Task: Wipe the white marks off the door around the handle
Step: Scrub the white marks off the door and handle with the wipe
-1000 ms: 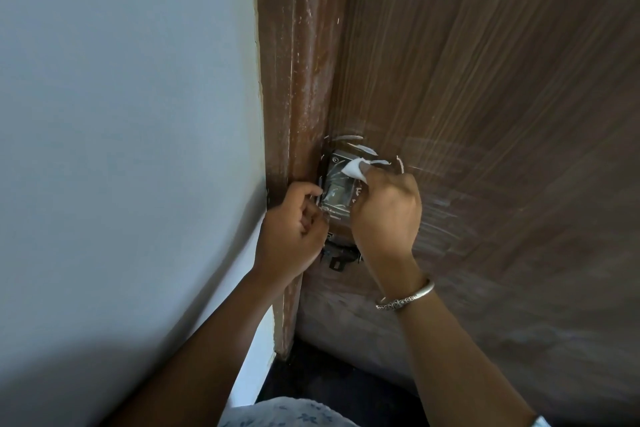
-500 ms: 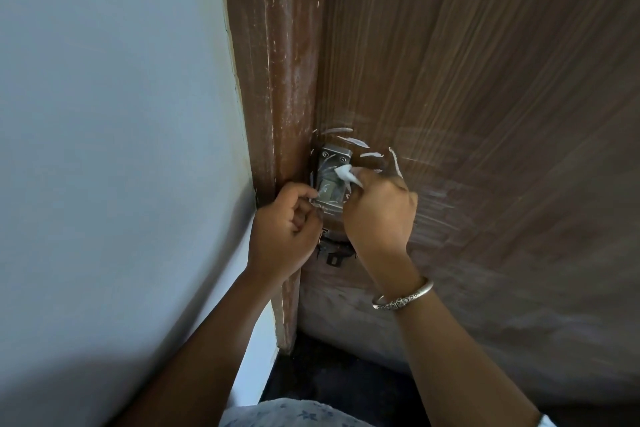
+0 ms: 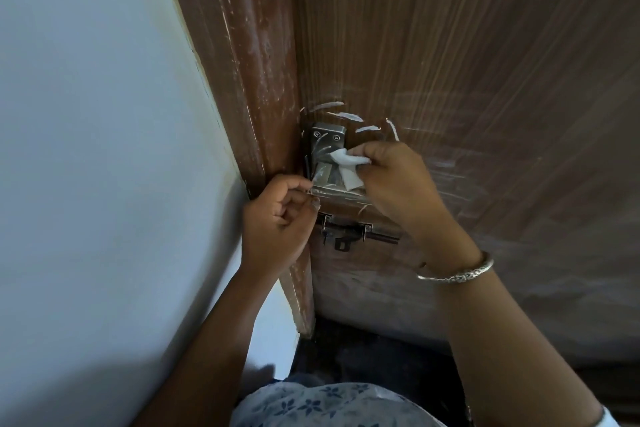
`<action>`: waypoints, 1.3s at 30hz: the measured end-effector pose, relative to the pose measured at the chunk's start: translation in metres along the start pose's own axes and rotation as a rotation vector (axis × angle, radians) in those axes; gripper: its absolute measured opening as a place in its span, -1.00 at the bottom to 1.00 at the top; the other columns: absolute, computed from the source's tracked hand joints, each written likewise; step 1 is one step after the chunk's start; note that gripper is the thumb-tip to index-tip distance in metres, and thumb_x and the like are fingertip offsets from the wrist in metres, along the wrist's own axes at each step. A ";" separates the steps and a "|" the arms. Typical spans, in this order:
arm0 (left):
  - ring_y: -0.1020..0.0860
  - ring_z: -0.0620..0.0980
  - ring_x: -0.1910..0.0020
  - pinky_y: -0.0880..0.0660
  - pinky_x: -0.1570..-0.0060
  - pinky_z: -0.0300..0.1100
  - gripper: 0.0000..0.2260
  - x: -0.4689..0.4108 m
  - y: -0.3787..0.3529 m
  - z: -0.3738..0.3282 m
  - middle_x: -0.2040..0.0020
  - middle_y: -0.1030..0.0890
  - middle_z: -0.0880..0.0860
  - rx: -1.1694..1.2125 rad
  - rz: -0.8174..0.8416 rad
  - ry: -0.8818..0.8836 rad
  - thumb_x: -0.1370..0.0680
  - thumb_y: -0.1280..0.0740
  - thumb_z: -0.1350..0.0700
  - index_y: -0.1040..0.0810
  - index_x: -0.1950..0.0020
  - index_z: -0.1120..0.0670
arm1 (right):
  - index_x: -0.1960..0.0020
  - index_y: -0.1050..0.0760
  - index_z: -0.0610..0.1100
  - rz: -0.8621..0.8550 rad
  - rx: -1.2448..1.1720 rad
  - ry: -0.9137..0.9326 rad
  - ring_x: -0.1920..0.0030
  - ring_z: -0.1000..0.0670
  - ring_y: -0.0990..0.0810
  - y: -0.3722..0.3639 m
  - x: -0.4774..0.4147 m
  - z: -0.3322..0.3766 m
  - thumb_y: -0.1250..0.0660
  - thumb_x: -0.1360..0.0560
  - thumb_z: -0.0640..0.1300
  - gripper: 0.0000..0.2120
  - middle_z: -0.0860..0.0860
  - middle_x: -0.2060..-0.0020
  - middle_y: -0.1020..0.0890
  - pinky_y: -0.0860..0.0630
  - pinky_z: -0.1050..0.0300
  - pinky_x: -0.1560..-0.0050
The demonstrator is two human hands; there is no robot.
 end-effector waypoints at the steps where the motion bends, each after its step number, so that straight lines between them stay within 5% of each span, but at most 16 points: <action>1: -0.59 -0.15 0.35 -0.55 0.39 -0.27 -0.83 0.000 0.000 0.000 0.26 -0.63 -0.07 -0.001 0.004 0.002 -0.41 -0.38 0.25 -0.55 0.04 0.05 | -0.04 -0.60 -0.12 0.007 -0.047 -0.011 0.10 -0.01 -0.60 0.000 -0.001 -0.003 -0.20 -0.50 -0.32 -0.74 -0.03 0.11 -0.65 -0.58 0.01 0.11; 7: -0.60 -0.16 0.32 -0.55 0.35 -0.28 -0.81 0.000 0.000 -0.002 0.24 -0.64 -0.07 0.003 0.005 0.009 -0.41 -0.38 0.29 -0.56 0.05 0.05 | -0.02 -0.62 0.00 -0.033 -0.197 0.007 0.09 0.14 -0.62 -0.002 0.003 -0.010 -0.17 -0.49 -0.36 -0.64 0.10 0.08 -0.67 -0.55 0.26 0.13; 14: -0.60 -0.14 0.31 -0.56 0.32 -0.25 -0.80 0.000 0.001 0.001 0.24 -0.64 -0.06 -0.024 -0.004 0.028 -0.42 -0.41 0.34 -0.56 0.04 0.08 | 0.05 -0.67 -0.12 0.129 -0.749 -0.291 0.00 -0.05 -0.65 -0.016 0.006 -0.042 -0.19 -0.46 -0.26 -0.72 -0.08 0.08 -0.71 -0.56 0.10 -0.04; 18: -0.60 -0.10 0.32 -0.58 0.34 -0.12 -0.83 0.000 0.001 0.000 0.23 -0.64 -0.05 -0.020 -0.004 0.010 -0.42 -0.39 0.27 -0.56 0.04 0.07 | -0.13 -0.59 -0.19 0.294 -1.015 -0.226 -0.09 -0.05 -0.62 -0.027 0.018 -0.044 0.02 -0.50 -0.16 -0.56 -0.10 -0.11 -0.65 -0.57 0.15 0.04; 32: -0.59 0.04 0.34 -0.58 0.38 0.03 -0.83 0.003 -0.001 0.004 0.25 -0.64 -0.05 -0.022 -0.002 0.041 -0.41 -0.38 0.23 -0.55 0.06 0.00 | -0.27 -0.50 -0.10 0.341 -1.000 -0.282 0.06 -0.03 -0.52 -0.047 0.025 -0.069 0.28 -0.58 0.17 -0.32 -0.11 -0.09 -0.61 -0.37 0.10 0.17; 39: -0.58 -0.07 0.35 -0.58 0.37 -0.05 -0.81 0.004 -0.001 0.009 0.29 -0.64 -0.18 0.003 -0.009 0.096 -0.40 -0.38 0.20 -0.55 0.10 -0.09 | -0.27 -0.50 -0.06 0.343 -1.094 -0.294 0.12 0.00 -0.51 -0.063 0.034 -0.079 0.32 -0.51 0.32 -0.21 -0.09 -0.01 -0.61 -0.36 0.09 0.18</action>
Point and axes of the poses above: each hand's wrist, its own x-axis away from the middle knuckle, its own y-axis out of the back of the hand, z = x × y, the point moved 9 cm from there along -x, towards the middle knuckle
